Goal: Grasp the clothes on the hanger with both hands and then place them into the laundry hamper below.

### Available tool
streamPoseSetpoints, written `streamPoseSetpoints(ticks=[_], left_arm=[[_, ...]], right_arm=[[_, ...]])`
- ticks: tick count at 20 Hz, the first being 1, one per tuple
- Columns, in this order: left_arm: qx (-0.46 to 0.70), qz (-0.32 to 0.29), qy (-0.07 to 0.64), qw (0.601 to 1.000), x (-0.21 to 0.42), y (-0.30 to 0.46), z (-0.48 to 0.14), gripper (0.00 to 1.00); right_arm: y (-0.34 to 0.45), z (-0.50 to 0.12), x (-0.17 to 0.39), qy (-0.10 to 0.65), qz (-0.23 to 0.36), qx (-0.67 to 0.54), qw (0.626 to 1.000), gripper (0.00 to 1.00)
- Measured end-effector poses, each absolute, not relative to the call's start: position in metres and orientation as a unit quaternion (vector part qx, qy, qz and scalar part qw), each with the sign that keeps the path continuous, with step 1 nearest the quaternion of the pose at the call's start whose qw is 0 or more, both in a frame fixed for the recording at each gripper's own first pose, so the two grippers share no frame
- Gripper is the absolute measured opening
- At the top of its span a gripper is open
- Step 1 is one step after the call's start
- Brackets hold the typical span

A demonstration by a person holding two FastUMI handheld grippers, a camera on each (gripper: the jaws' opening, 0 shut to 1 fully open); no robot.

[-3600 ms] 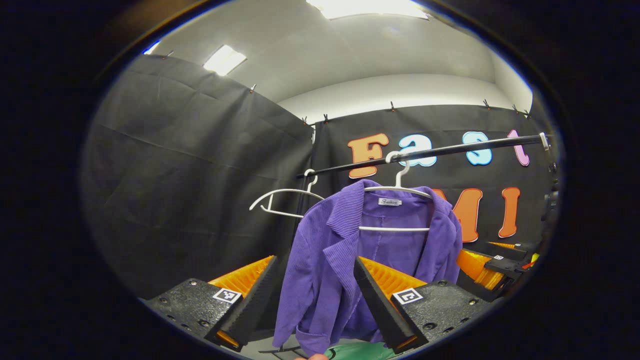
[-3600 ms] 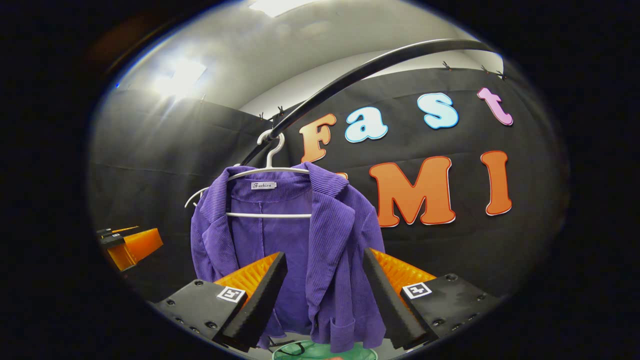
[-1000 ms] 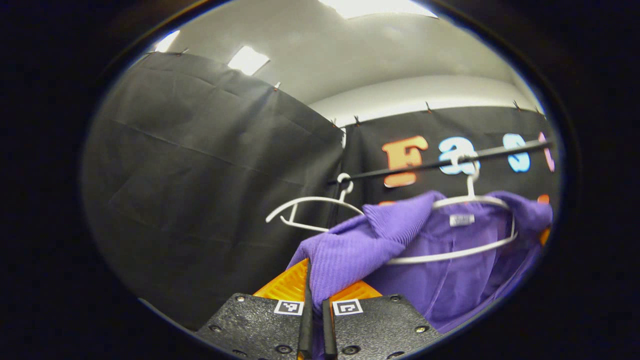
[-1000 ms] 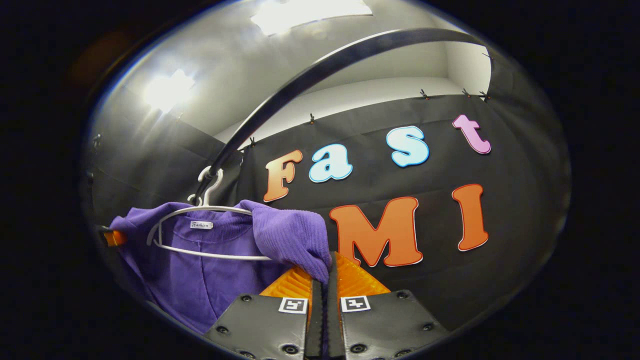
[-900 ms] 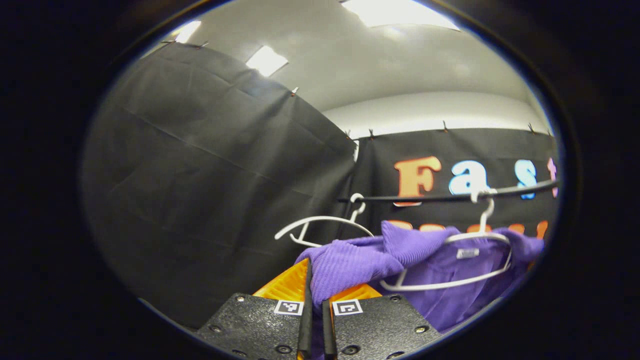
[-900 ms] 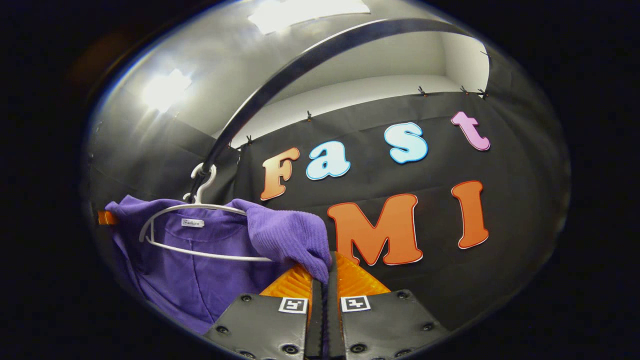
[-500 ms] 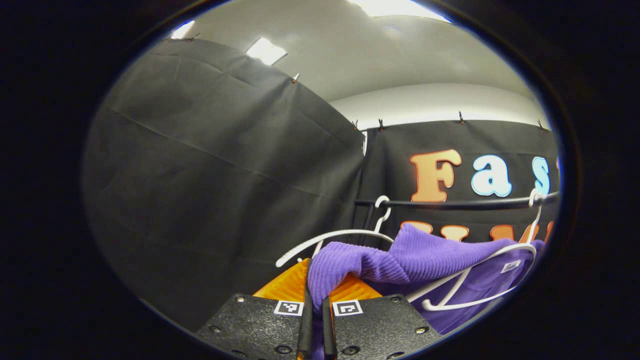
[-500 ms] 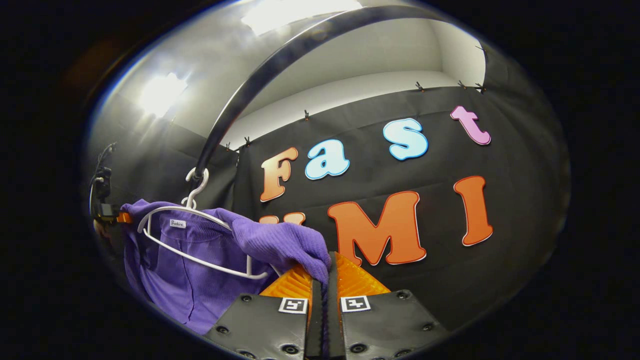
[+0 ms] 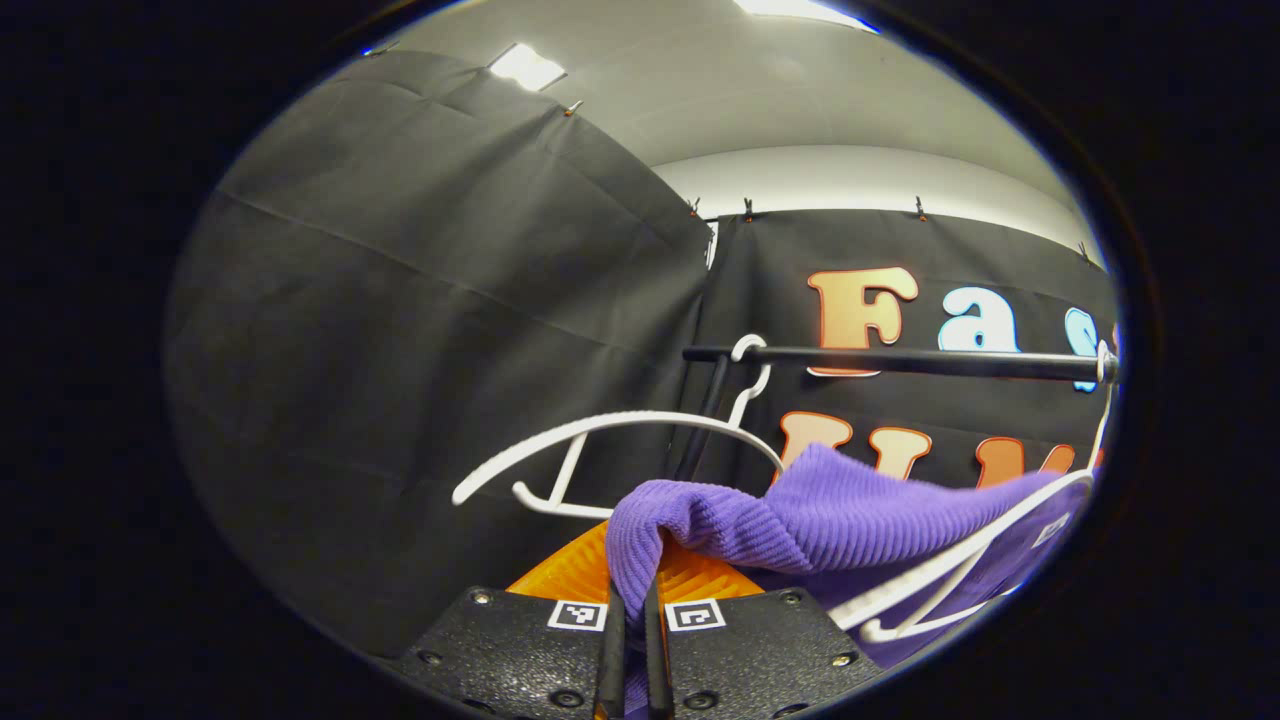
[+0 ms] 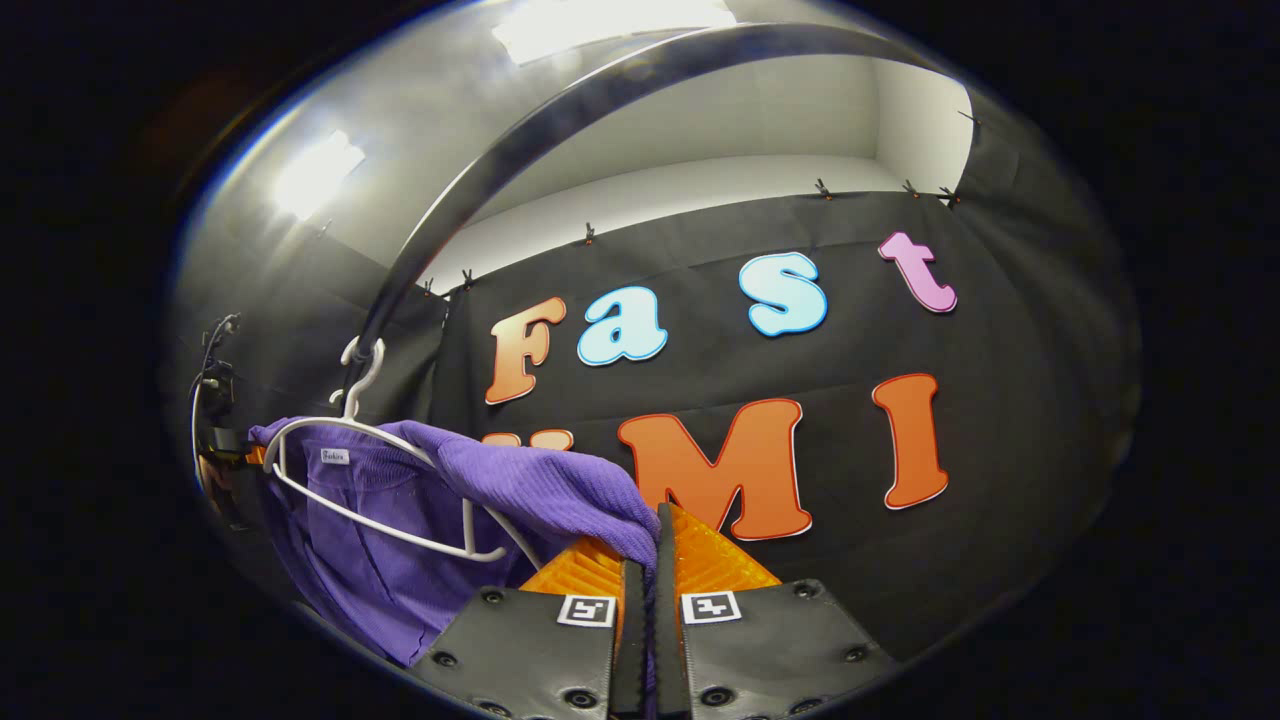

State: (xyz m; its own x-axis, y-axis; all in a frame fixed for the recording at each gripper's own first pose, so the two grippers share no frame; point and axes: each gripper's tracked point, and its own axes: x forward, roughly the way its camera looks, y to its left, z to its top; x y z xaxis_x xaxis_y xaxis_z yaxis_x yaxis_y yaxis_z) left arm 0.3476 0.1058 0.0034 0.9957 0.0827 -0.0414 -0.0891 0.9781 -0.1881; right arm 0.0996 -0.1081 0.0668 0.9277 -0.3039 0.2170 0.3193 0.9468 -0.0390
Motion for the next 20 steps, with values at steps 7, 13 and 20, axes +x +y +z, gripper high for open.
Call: streamPoseSetpoints(ticks=[7,13,20], left_arm=[[-0.06,0.04,0.069,0.995,0.323,0.111,-0.07,0.08],[-0.038,0.033,0.105,0.993,0.275,0.115,-0.112,0.08],[0.016,-0.03,0.132,0.991,0.211,0.065,-0.133,0.11]], right_arm=[[-0.115,0.053,0.128,-0.084,-0.168,-0.051,0.981,0.11],[-0.125,0.013,0.143,-0.045,-0.173,-0.064,0.982,0.11],[-0.109,-0.022,0.123,-0.01,-0.138,-0.065,0.988,0.11]])
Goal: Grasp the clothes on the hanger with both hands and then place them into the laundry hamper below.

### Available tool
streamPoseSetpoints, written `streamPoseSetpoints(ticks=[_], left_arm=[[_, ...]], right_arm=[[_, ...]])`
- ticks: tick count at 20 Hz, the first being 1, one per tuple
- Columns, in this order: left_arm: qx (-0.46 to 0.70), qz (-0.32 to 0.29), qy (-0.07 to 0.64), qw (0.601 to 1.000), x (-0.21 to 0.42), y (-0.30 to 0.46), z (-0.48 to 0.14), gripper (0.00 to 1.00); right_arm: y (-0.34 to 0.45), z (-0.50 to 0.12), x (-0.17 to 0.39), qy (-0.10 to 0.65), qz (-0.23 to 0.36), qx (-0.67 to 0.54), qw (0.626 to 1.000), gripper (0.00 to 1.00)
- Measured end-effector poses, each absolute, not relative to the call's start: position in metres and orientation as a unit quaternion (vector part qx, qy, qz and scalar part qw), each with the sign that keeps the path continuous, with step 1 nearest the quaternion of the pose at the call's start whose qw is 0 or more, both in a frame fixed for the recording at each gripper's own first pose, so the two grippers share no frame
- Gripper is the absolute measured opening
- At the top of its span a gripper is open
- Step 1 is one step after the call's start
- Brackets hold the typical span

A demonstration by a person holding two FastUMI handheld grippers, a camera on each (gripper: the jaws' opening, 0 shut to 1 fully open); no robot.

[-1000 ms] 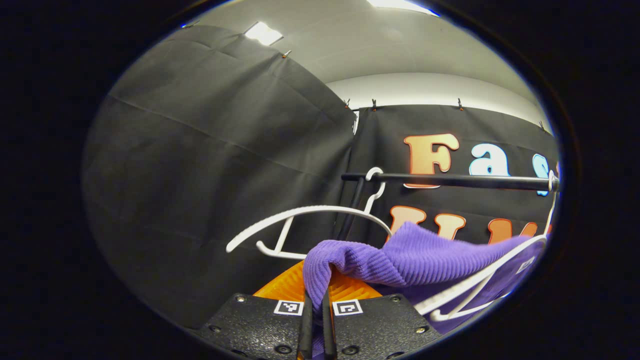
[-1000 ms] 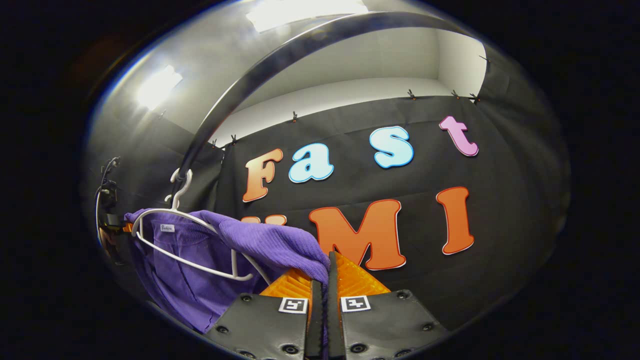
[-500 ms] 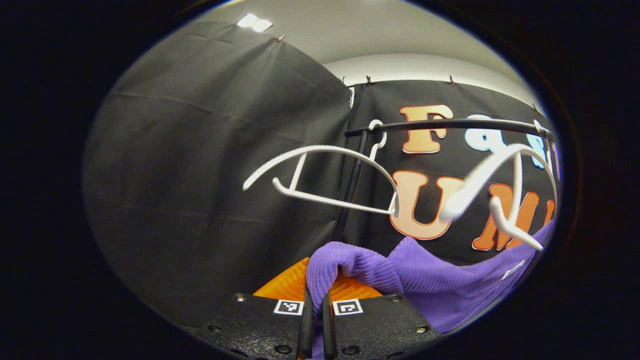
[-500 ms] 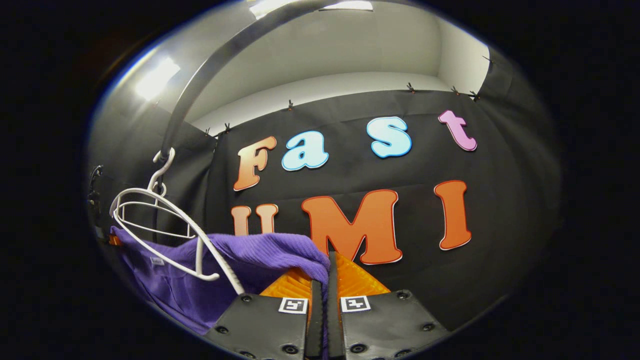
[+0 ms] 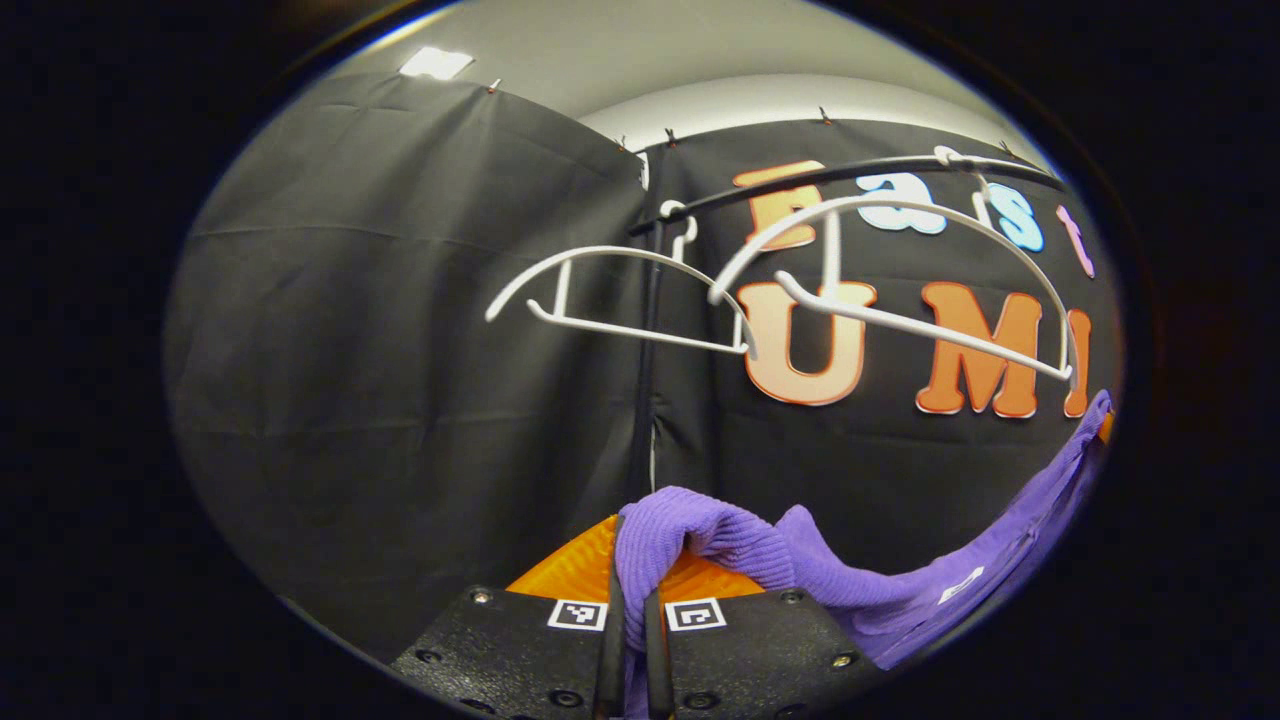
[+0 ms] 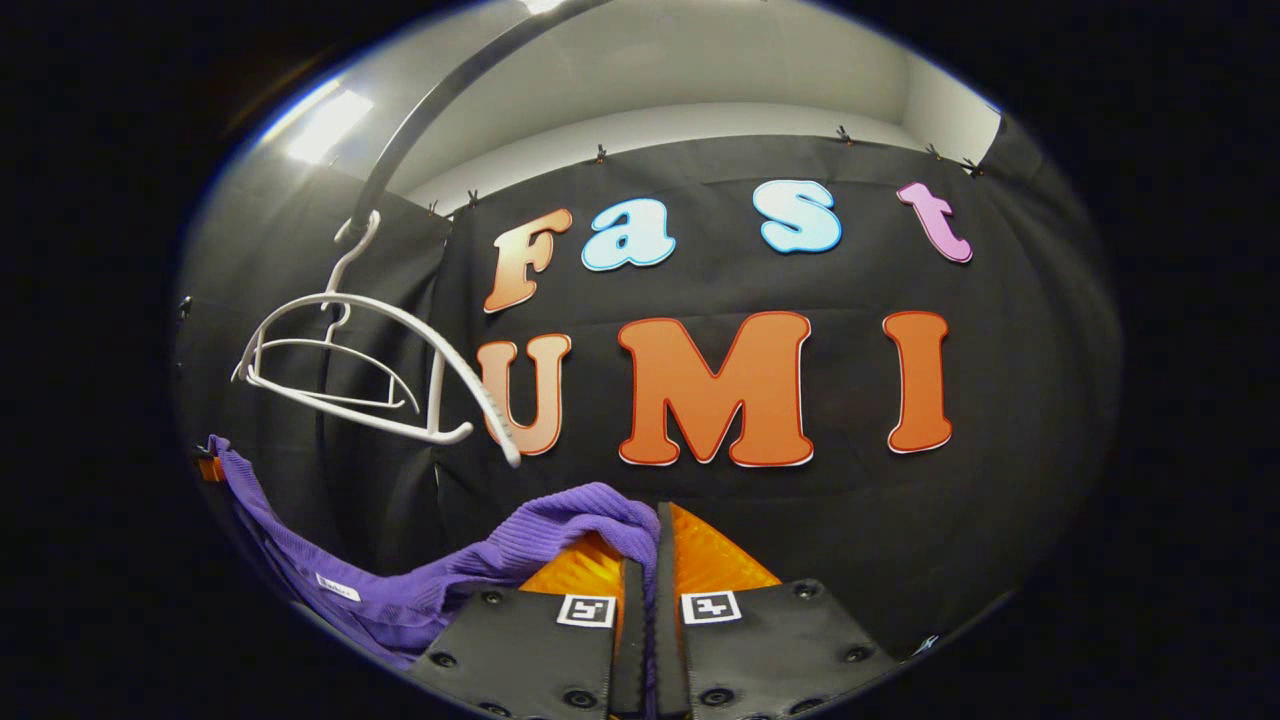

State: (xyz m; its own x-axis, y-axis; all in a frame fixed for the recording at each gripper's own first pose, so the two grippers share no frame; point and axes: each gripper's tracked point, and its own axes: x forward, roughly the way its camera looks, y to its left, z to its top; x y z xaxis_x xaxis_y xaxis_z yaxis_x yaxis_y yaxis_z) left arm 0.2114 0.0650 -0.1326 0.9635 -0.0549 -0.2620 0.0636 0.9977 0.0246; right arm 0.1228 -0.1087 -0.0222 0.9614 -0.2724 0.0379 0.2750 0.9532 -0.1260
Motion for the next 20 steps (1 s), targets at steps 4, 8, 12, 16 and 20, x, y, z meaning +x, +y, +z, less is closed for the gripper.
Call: streamPoseSetpoints(ticks=[4,8,12,16,20], left_arm=[[0.018,-0.106,0.157,0.982,0.189,-0.014,-0.154,0.08],[-0.008,-0.194,0.204,0.959,0.149,-0.093,-0.189,0.08],[-0.078,-0.213,0.294,0.928,0.103,-0.136,-0.243,0.08],[-0.106,-0.224,0.381,0.891,0.072,-0.152,-0.298,0.08],[-0.117,-0.2,0.47,0.852,0.043,-0.163,-0.35,0.09]], right_arm=[[-0.074,-0.049,0.119,0.023,-0.097,-0.063,0.993,0.11],[-0.048,-0.089,0.109,0.066,-0.057,-0.044,0.995,0.11],[-0.03,-0.156,0.094,0.157,-0.024,-0.021,0.987,0.11],[-0.024,-0.224,0.072,0.241,-0.015,0.007,0.97,0.11],[-0.026,-0.289,0.051,0.318,-0.016,0.014,0.948,0.11]])
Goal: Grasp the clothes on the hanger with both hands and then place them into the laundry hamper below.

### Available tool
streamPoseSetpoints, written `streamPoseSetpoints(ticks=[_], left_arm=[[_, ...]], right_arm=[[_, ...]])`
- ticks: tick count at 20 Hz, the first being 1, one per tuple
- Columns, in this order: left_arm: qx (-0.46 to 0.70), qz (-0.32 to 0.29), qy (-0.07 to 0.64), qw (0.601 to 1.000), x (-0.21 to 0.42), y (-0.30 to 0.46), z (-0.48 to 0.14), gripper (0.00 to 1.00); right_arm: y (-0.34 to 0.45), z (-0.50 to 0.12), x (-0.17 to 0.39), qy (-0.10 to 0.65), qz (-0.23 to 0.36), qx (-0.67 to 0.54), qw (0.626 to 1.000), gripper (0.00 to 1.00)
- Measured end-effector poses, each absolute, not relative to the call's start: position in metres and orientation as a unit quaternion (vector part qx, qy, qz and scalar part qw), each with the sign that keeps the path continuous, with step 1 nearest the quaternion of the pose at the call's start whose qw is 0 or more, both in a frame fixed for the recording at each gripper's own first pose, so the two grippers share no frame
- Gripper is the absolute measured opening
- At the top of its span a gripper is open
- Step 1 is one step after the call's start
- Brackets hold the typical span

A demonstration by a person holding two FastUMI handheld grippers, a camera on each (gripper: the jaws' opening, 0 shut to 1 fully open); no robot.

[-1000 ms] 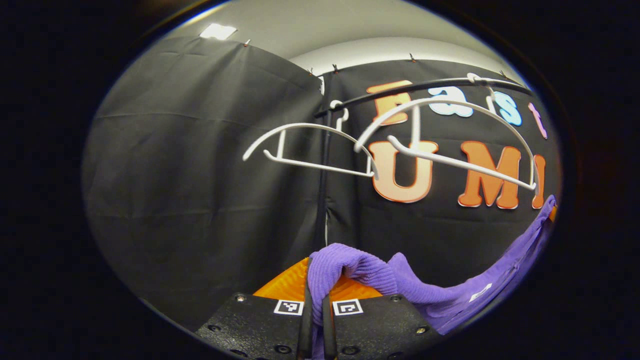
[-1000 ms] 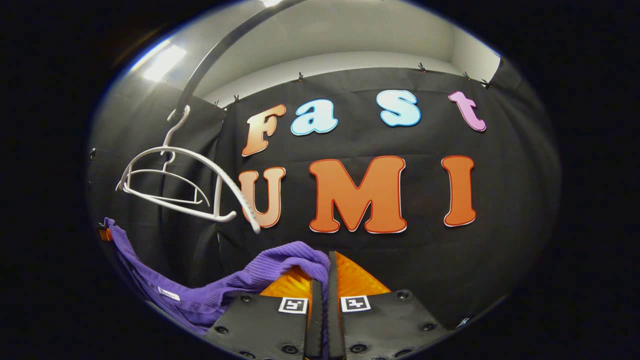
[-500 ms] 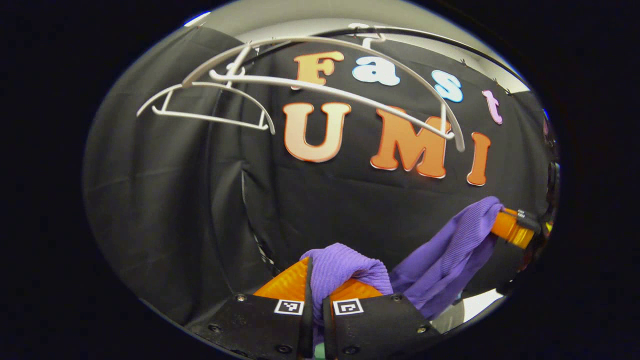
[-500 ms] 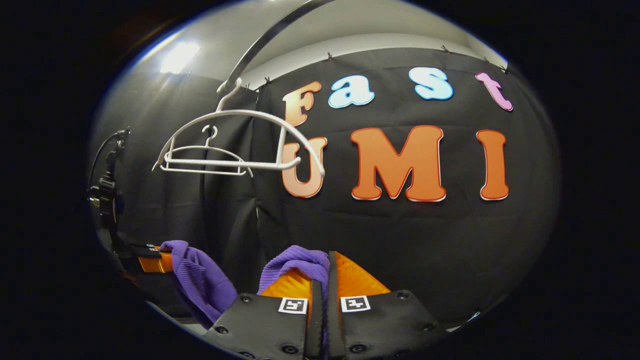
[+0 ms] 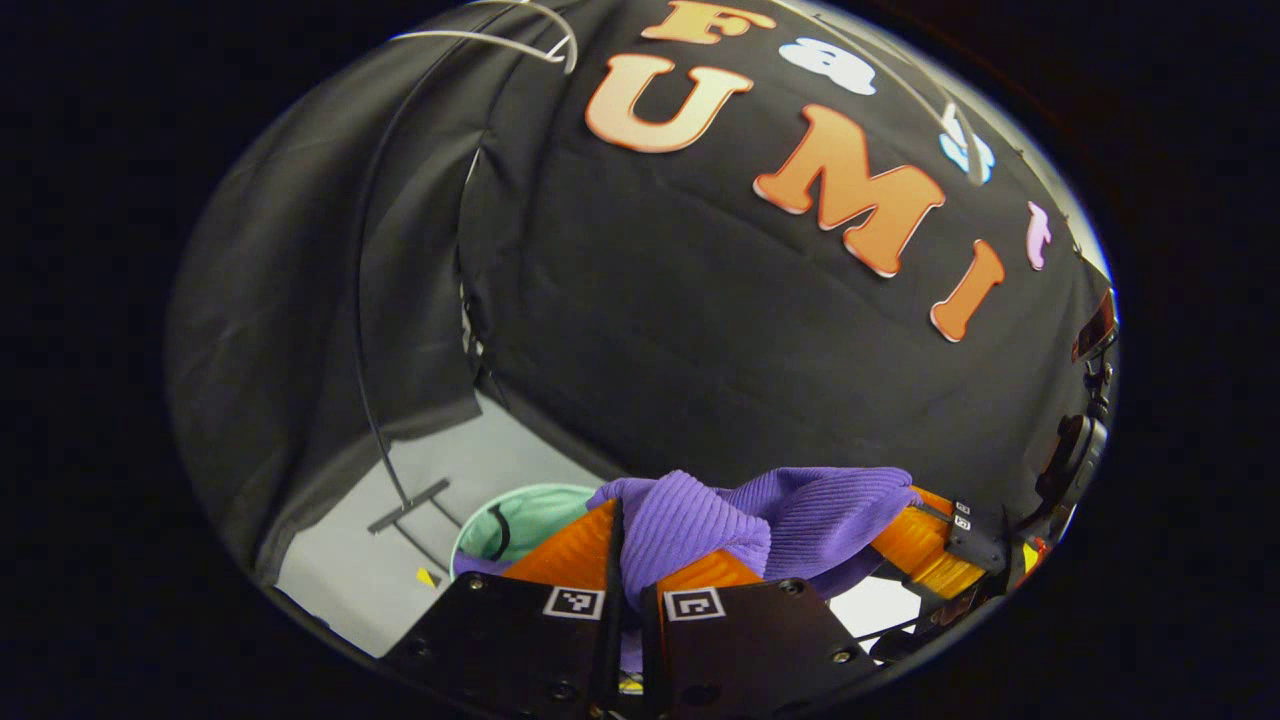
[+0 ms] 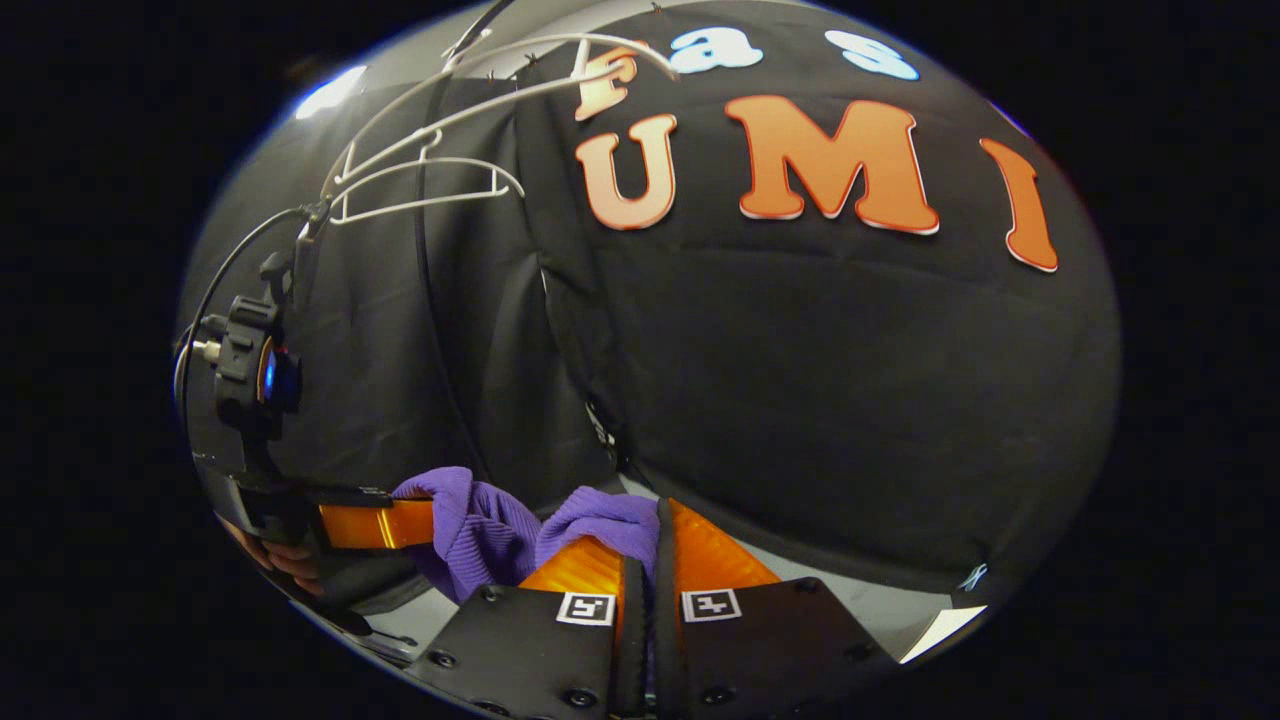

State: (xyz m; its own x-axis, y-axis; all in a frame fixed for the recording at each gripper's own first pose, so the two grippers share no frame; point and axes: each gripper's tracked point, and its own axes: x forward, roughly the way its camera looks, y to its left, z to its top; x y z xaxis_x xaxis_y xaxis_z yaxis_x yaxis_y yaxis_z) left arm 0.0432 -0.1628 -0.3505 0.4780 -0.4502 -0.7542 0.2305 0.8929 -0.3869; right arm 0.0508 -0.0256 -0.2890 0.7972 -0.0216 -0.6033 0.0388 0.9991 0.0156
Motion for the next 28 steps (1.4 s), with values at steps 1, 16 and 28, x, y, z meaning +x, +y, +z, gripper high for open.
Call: streamPoseSetpoints(ticks=[1,16,28], left_arm=[[-0.111,-0.195,0.489,0.843,0.034,-0.161,-0.362,0.09],[-0.063,-0.122,0.589,0.796,-0.026,-0.126,-0.453,0.69],[-0.057,-0.097,0.484,0.868,0.004,-0.122,-0.373,0.94]], right_arm=[[-0.022,-0.304,0.048,0.338,-0.013,0.018,0.941,0.11],[-0.019,-0.415,-0.006,0.484,-0.019,0.045,0.874,0.87],[-0.033,-0.343,-0.016,0.401,-0.02,0.044,0.915,0.99]])
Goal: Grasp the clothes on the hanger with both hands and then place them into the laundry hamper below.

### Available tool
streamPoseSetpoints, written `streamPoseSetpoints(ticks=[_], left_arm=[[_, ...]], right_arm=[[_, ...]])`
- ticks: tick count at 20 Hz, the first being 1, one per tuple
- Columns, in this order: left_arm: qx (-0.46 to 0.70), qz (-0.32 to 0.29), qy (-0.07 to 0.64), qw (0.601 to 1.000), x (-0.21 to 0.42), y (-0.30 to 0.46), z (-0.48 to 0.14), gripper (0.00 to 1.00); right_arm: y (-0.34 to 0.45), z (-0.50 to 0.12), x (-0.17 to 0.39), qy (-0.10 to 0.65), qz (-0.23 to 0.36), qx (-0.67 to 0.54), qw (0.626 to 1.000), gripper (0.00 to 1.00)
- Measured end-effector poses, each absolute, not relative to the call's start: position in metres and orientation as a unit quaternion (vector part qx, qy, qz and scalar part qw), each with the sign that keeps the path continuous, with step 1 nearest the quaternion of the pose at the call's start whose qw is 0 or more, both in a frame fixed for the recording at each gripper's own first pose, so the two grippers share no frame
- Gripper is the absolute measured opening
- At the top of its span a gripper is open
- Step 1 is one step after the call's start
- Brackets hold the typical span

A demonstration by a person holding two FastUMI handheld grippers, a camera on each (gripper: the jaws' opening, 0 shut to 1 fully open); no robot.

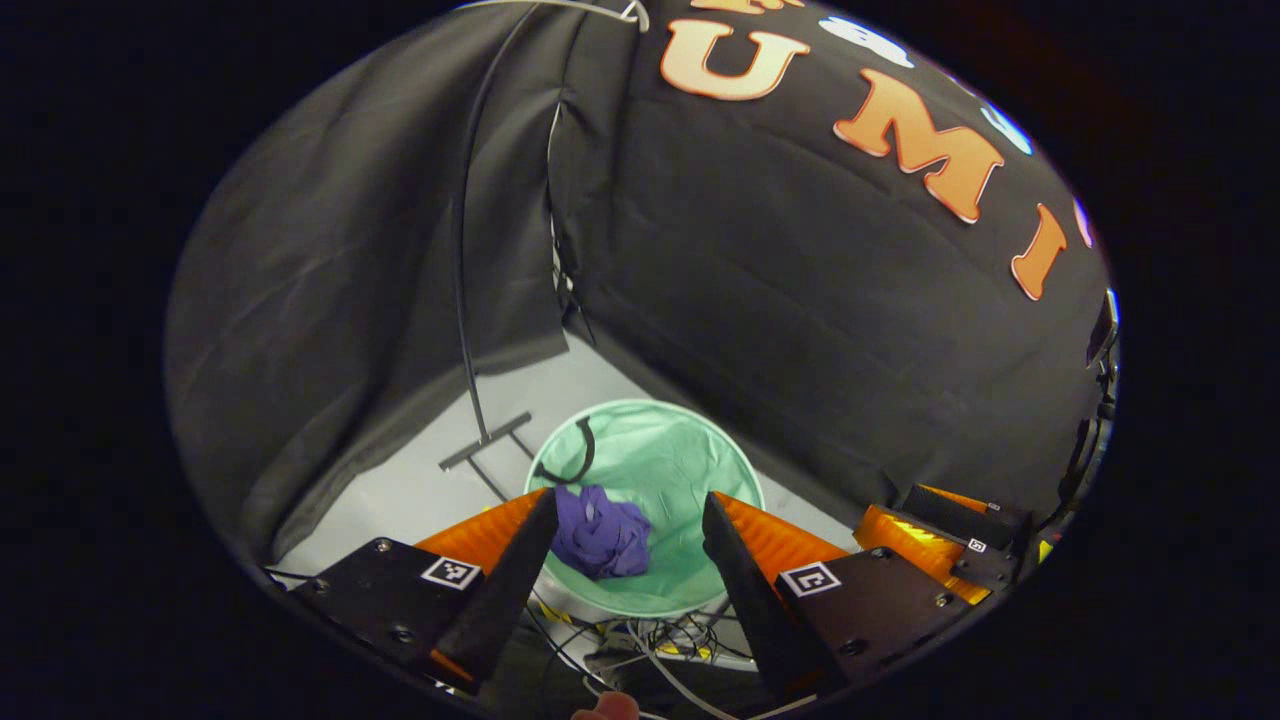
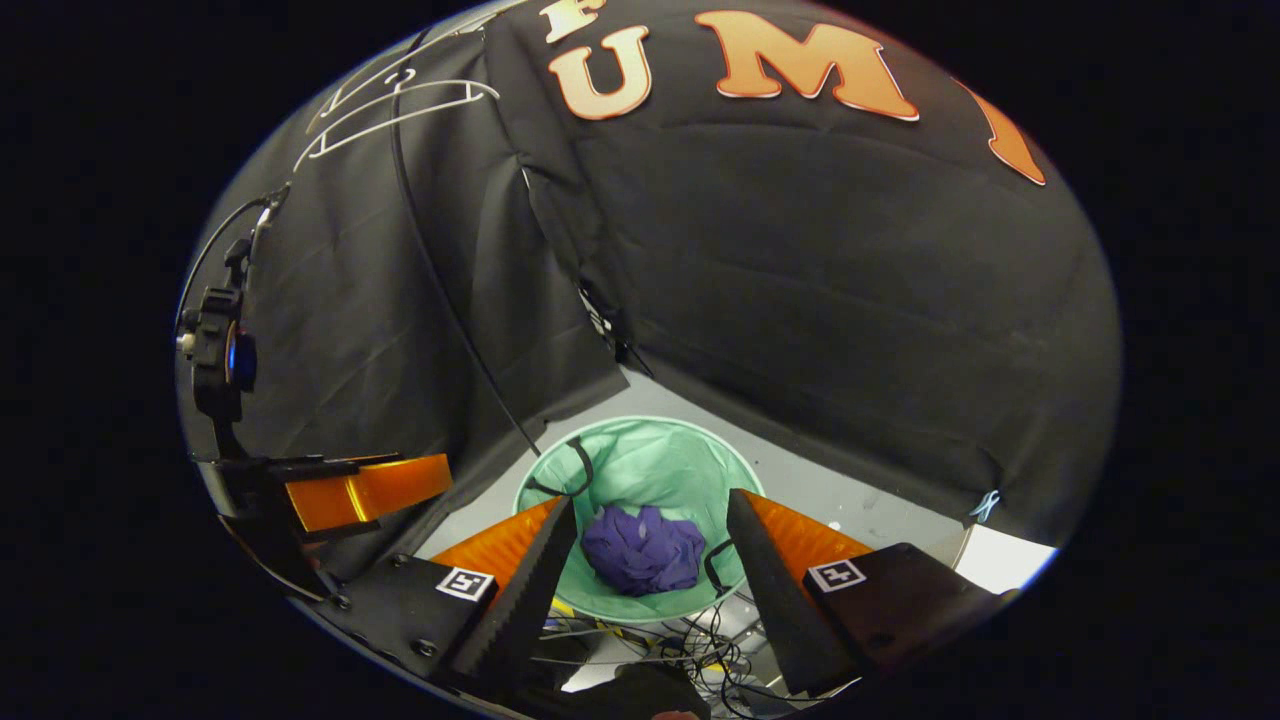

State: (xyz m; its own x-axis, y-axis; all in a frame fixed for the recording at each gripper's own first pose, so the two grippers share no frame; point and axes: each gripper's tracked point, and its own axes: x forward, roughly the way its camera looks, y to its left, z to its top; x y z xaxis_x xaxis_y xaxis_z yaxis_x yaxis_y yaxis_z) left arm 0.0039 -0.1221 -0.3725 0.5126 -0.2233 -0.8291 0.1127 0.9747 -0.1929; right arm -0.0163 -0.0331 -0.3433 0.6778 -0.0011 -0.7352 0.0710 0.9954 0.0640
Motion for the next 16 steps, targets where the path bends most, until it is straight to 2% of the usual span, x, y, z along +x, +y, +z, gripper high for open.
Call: streamPoseSetpoints(ticks=[4,10,14,16], left_arm=[[-0.05,-0.078,0.389,0.916,0.02,-0.113,-0.292,0.94],[-0.068,-0.052,0.237,0.968,0.034,-0.094,-0.184,0.93],[-0.069,-0.071,0.156,0.983,0.018,-0.078,-0.111,0.92],[-0.078,-0.078,0.131,0.985,0.004,-0.069,-0.089,0.87]], right_arm=[[-0.046,-0.274,-0.006,0.314,-0.018,0.019,0.949,0.98],[-0.026,-0.151,-0.017,0.183,-0.021,0.011,0.983,0.98],[-0.009,-0.067,-0.039,0.096,-0.055,0.021,0.994,0.97],[0.001,-0.032,-0.068,0.065,-0.069,0.033,0.995,0.95]])
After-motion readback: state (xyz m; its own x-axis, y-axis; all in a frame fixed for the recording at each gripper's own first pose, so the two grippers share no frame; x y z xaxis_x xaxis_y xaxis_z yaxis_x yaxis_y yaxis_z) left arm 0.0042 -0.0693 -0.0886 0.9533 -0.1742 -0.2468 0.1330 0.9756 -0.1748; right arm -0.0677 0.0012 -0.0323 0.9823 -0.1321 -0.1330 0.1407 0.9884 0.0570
